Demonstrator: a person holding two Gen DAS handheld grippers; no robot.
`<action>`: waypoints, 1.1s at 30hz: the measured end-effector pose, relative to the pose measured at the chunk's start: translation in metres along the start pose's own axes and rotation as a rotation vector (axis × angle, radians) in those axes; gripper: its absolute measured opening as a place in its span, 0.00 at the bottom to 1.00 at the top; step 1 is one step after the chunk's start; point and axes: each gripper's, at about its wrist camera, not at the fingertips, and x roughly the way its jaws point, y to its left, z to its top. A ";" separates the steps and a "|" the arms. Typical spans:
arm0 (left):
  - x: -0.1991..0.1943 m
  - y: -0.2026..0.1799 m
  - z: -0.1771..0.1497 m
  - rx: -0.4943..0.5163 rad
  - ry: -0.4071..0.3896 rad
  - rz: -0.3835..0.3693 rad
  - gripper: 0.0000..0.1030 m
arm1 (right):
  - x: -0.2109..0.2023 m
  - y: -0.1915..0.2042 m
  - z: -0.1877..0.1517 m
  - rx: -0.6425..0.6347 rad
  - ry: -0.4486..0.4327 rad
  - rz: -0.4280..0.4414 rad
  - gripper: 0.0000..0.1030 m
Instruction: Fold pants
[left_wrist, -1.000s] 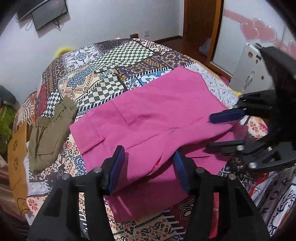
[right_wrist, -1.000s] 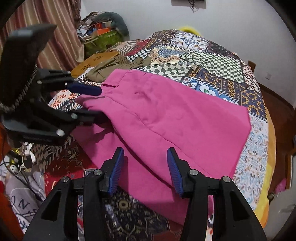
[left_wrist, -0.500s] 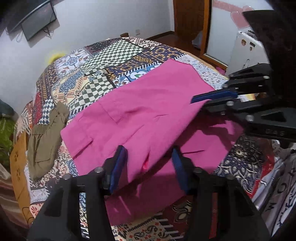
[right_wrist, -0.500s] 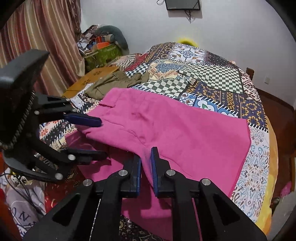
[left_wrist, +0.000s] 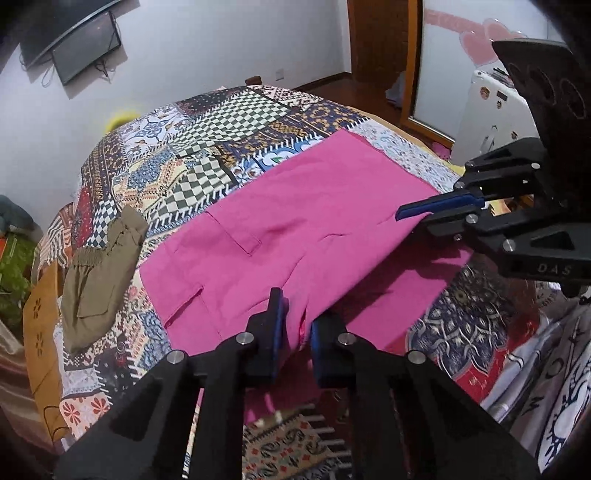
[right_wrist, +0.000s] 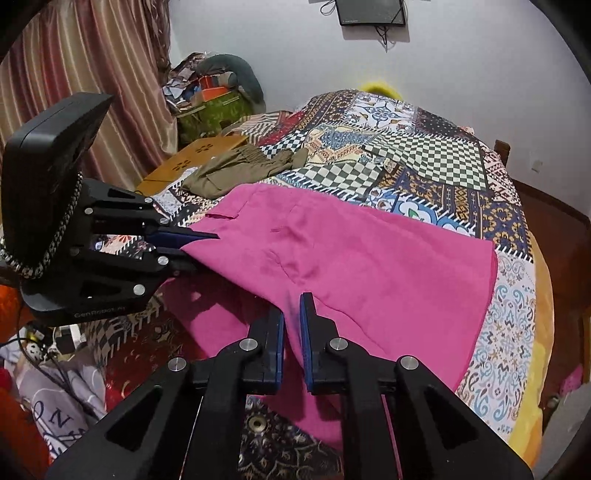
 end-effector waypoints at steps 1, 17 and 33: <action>0.000 -0.001 -0.001 -0.001 0.001 -0.002 0.12 | 0.000 0.000 -0.002 0.000 0.004 0.003 0.07; -0.005 -0.010 -0.022 -0.018 0.043 -0.047 0.13 | 0.003 0.002 -0.022 0.052 0.141 0.026 0.20; -0.066 0.047 -0.030 -0.213 -0.082 -0.046 0.17 | -0.049 -0.016 -0.017 0.101 0.038 -0.055 0.27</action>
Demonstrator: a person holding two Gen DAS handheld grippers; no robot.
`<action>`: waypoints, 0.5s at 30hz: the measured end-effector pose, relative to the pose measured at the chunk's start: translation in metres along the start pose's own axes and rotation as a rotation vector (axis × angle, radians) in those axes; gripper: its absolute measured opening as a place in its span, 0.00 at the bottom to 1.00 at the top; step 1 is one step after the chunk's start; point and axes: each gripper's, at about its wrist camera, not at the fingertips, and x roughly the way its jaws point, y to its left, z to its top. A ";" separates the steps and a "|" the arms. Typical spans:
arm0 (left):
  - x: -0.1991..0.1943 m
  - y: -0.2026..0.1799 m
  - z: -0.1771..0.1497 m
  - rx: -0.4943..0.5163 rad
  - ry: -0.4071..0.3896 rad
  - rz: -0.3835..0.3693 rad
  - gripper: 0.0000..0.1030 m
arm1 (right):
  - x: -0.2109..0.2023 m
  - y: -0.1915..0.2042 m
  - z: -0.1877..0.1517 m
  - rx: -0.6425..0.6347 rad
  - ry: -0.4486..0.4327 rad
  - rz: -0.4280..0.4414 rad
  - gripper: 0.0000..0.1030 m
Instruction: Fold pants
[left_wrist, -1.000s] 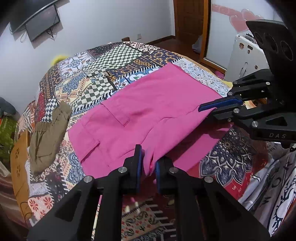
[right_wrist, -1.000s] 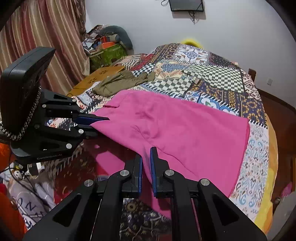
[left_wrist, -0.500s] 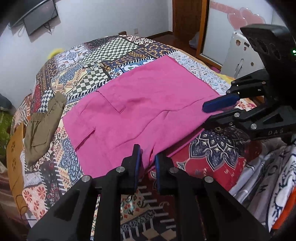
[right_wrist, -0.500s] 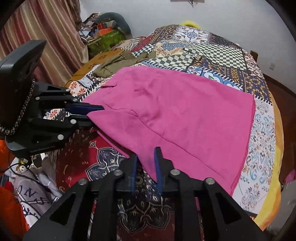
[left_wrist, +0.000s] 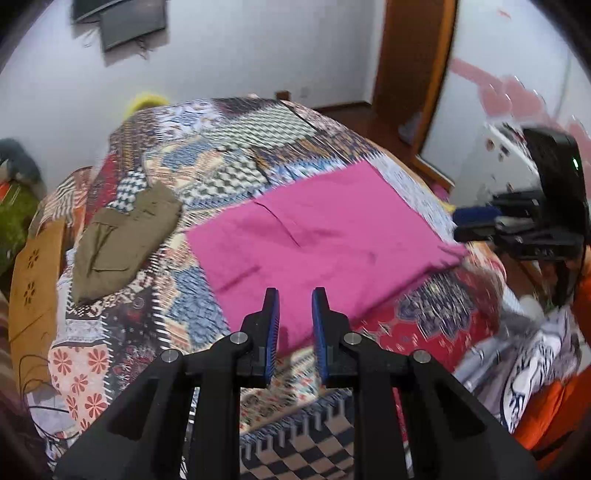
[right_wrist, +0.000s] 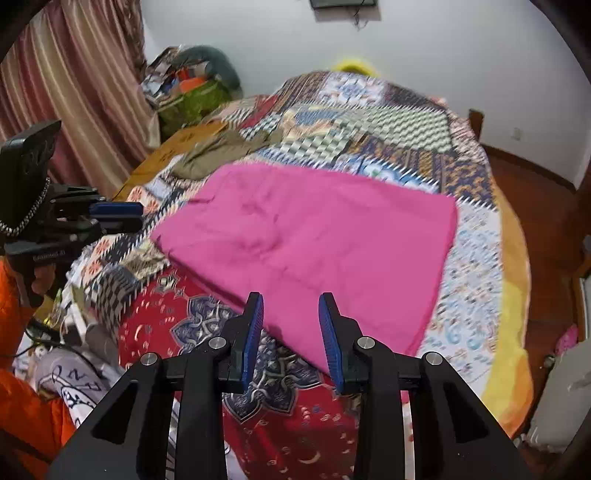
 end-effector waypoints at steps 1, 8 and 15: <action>0.002 0.003 0.003 -0.014 0.003 -0.002 0.17 | 0.000 -0.002 0.002 0.011 -0.007 -0.001 0.27; 0.049 0.010 -0.007 -0.080 0.115 -0.048 0.17 | 0.030 -0.017 -0.007 0.078 0.068 -0.013 0.27; 0.064 0.015 -0.026 -0.081 0.133 -0.048 0.22 | 0.049 -0.038 -0.034 0.159 0.139 -0.013 0.27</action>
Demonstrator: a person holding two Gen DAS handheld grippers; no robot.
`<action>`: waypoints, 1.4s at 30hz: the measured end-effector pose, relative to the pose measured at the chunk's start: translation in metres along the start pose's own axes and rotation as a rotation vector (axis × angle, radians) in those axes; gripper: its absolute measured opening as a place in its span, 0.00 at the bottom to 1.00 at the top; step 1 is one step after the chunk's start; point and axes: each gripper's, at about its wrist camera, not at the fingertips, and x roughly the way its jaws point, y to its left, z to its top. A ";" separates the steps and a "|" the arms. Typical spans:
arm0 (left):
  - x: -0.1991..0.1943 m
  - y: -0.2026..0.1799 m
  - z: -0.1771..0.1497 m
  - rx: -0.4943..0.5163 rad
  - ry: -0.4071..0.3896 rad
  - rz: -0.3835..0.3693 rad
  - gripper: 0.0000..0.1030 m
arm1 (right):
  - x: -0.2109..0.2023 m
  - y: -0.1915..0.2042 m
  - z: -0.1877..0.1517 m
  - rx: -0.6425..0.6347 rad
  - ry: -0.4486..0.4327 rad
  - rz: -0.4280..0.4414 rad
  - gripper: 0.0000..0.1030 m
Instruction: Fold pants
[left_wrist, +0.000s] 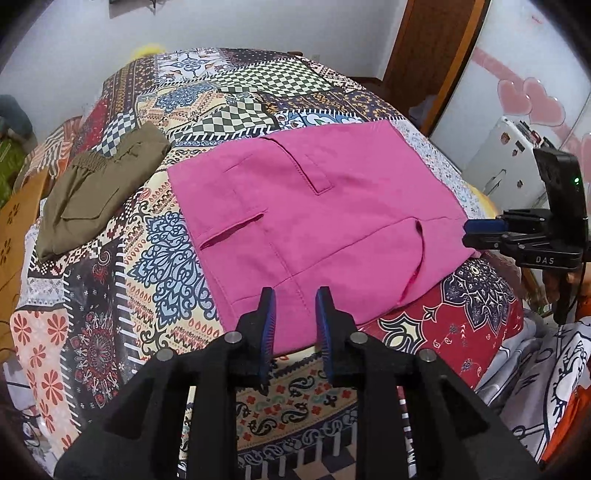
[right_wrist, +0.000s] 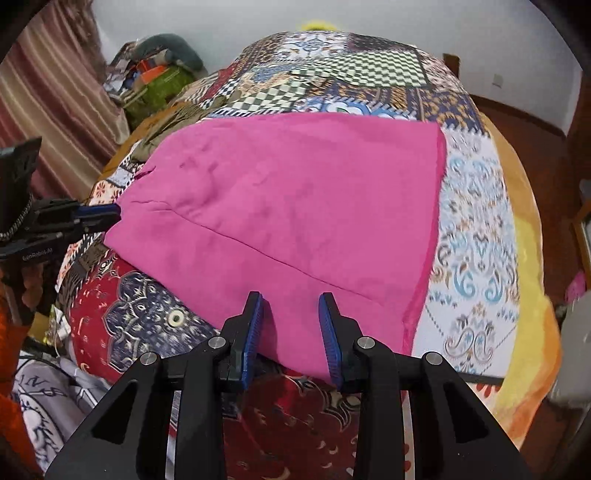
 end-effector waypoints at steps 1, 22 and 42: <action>-0.001 0.002 -0.001 -0.005 -0.001 -0.005 0.22 | -0.001 -0.002 -0.001 0.006 0.000 -0.007 0.27; -0.028 0.059 0.034 -0.155 -0.087 0.079 0.25 | -0.025 -0.029 0.024 0.038 -0.054 -0.089 0.28; 0.035 0.111 0.106 -0.273 -0.044 0.109 0.37 | -0.010 -0.078 0.108 0.091 -0.173 -0.180 0.33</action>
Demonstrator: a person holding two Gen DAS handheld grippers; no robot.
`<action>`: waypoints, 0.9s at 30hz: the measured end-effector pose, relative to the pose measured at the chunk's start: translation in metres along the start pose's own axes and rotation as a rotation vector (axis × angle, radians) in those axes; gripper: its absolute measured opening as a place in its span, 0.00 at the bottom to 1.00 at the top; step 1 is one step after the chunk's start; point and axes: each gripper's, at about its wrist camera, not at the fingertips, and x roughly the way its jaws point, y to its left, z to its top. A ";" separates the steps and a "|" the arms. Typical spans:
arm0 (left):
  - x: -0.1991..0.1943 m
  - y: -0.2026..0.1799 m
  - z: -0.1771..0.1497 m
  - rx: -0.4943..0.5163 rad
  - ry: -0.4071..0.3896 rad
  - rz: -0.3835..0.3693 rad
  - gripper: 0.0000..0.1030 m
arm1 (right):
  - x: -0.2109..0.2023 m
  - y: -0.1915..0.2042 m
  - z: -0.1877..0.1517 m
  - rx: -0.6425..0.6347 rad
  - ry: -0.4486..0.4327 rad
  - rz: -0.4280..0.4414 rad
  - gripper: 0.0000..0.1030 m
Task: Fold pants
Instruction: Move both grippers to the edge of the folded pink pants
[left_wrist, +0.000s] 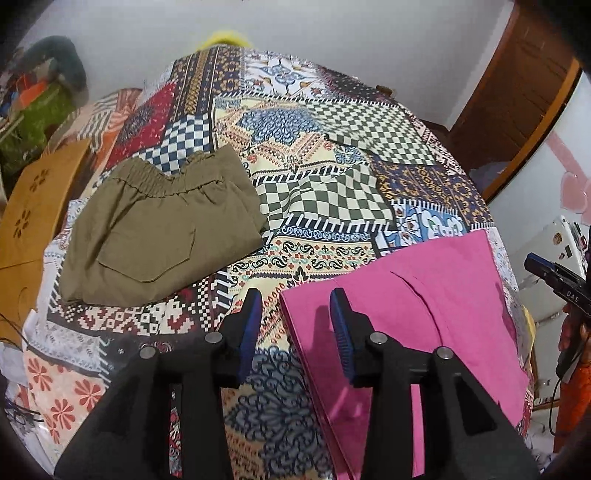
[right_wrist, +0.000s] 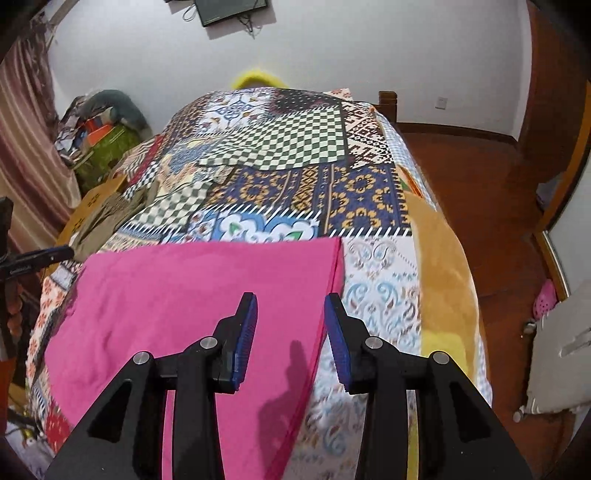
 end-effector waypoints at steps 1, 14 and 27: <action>0.004 0.000 0.001 0.007 0.004 0.006 0.37 | 0.004 -0.002 0.003 0.000 0.001 -0.007 0.33; 0.040 -0.005 -0.009 0.022 0.073 -0.009 0.37 | 0.066 -0.025 0.011 0.037 0.070 -0.056 0.33; 0.038 -0.009 -0.011 0.017 0.078 -0.021 0.26 | 0.082 -0.029 0.012 0.056 0.068 -0.014 0.43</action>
